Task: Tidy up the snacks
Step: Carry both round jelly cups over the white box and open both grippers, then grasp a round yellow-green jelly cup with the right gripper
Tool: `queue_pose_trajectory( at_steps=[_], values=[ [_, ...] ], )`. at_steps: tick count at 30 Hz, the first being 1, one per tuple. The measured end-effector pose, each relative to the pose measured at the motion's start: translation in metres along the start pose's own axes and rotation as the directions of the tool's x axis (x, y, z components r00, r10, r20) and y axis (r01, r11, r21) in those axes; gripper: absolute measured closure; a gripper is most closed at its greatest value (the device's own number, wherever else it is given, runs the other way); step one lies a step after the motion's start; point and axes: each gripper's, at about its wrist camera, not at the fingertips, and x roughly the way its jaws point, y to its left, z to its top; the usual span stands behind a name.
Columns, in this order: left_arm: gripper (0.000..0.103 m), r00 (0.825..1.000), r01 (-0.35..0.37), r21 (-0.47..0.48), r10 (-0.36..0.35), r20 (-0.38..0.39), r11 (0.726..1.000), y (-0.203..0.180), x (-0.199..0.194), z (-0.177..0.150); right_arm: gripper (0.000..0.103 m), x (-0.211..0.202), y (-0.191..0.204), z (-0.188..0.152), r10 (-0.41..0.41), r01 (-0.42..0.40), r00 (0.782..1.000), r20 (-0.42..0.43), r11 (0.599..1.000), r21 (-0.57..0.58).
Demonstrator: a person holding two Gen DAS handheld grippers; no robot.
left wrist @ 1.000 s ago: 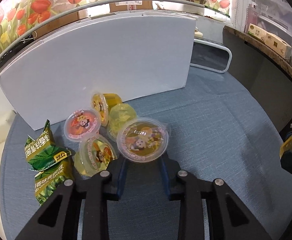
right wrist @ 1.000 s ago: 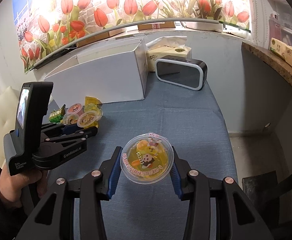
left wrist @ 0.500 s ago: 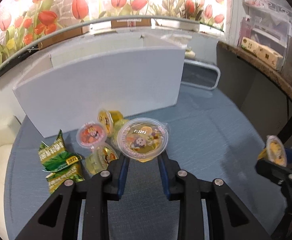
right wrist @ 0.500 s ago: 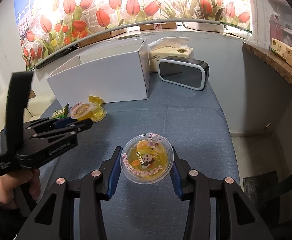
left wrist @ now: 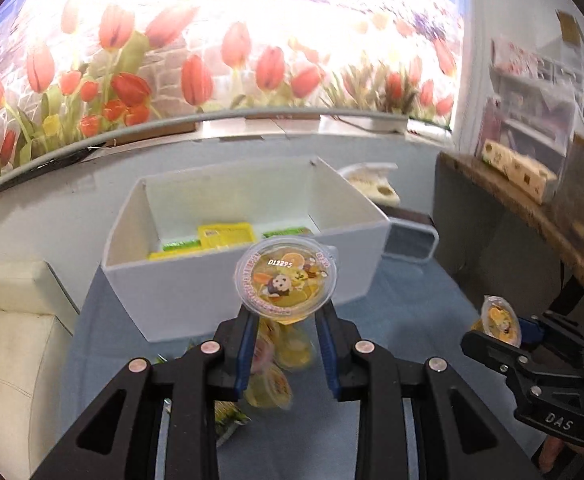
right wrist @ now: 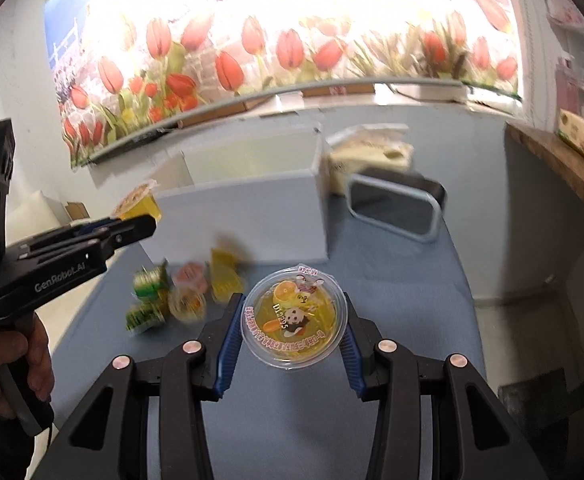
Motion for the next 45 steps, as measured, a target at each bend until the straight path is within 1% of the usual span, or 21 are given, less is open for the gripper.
queue_pose_trajectory(
  at_steps=[3,5,9,12,15,17,18,19,20,21,23,24,26,30,34,36,39,42,43,45],
  values=[
    [0.071,0.999,-0.025,-0.016,0.025,0.026,1.000,0.021,0.000,0.018,0.055,0.017,0.011,0.027,0.032,-0.032,0.999,0.017,0.999,0.002],
    [0.071,0.999,-0.022,-0.038,0.023,0.039,0.999,0.036,0.003,0.033,0.055,0.028,0.019,0.047,0.045,-0.044,0.998,0.034,0.999,-0.007],
    [0.071,0.998,-0.043,-0.059,0.046,0.052,0.997,0.066,0.020,0.063,0.055,0.053,0.038,0.091,0.062,-0.058,0.996,0.071,0.997,-0.058],
    [0.071,0.997,-0.050,-0.057,0.053,0.050,0.997,0.085,0.042,0.079,0.055,0.083,0.045,0.120,0.031,-0.026,0.998,0.057,0.996,-0.089],
    [0.071,0.997,-0.075,-0.046,0.077,0.032,0.996,0.097,0.063,0.087,0.054,0.114,0.040,0.137,0.029,-0.027,0.999,0.029,0.997,-0.078],
    [0.070,0.996,-0.088,-0.028,0.089,0.027,0.996,0.102,0.074,0.089,0.053,0.129,0.036,0.141,-0.006,0.007,1.000,0.015,0.997,-0.077],
    [0.070,0.995,-0.093,-0.024,0.093,0.020,0.995,0.105,0.079,0.089,0.046,0.135,0.034,0.142,-0.026,0.026,1.000,0.009,0.997,-0.075],
    [0.065,0.996,-0.090,-0.028,0.091,0.009,0.996,0.108,0.084,0.089,0.037,0.140,0.031,0.142,-0.051,0.051,0.999,0.000,0.996,-0.074],
    [0.037,0.996,-0.085,-0.031,0.085,-0.002,0.996,0.112,0.087,0.088,0.016,0.145,0.027,0.142,-0.069,0.068,0.998,-0.008,0.996,-0.065],
    [0.000,0.997,-0.083,-0.035,0.083,-0.006,0.996,0.114,0.088,0.086,0.007,0.146,0.023,0.142,-0.071,0.070,0.997,-0.006,0.996,-0.050],
    [0.000,0.995,-0.094,-0.050,0.095,0.016,0.994,0.121,0.084,0.082,0.004,0.147,0.016,0.140,-0.077,0.077,0.997,-0.006,0.997,-0.025],
    [0.000,0.996,-0.092,-0.050,0.093,0.015,0.994,0.122,0.083,0.081,0.000,0.148,0.014,0.139,-0.094,0.094,0.996,-0.011,0.995,-0.025],
    [0.000,0.997,-0.080,-0.051,0.080,0.006,0.995,0.125,0.083,0.077,0.000,0.148,0.010,0.137,-0.111,0.110,0.994,-0.012,0.994,-0.018],
    [0.000,0.995,-0.098,-0.030,0.098,0.009,0.995,0.121,0.074,0.074,0.000,0.139,0.004,0.131,-0.083,0.083,0.996,-0.010,0.996,0.028],
    [0.000,0.996,-0.087,-0.033,0.087,0.008,0.996,0.117,0.056,0.068,0.000,0.118,0.011,0.117,-0.037,0.037,0.999,-0.005,0.998,0.049],
    [0.000,0.997,-0.077,-0.036,0.078,0.023,0.996,0.113,0.038,0.061,0.000,0.103,0.019,0.104,-0.019,0.019,1.000,0.007,0.999,0.035],
    [0.000,0.998,-0.057,-0.036,0.058,0.039,0.998,0.103,0.005,0.038,0.000,0.079,0.035,0.075,-0.004,0.005,1.000,0.020,1.000,-0.010],
    [0.000,0.999,-0.029,-0.030,0.030,0.036,0.999,0.094,-0.019,0.013,0.000,0.069,0.046,0.046,0.001,-0.002,1.000,-0.011,0.999,-0.039],
    [0.000,0.999,-0.030,-0.028,0.031,0.033,0.999,0.090,-0.026,0.002,0.000,0.066,0.048,0.034,0.012,-0.013,0.999,-0.036,0.999,-0.040],
    [0.000,0.999,-0.032,-0.034,0.033,0.024,0.999,0.084,-0.039,-0.018,0.000,0.058,0.052,0.013,0.033,-0.035,0.998,-0.047,0.999,-0.036]
  ],
)
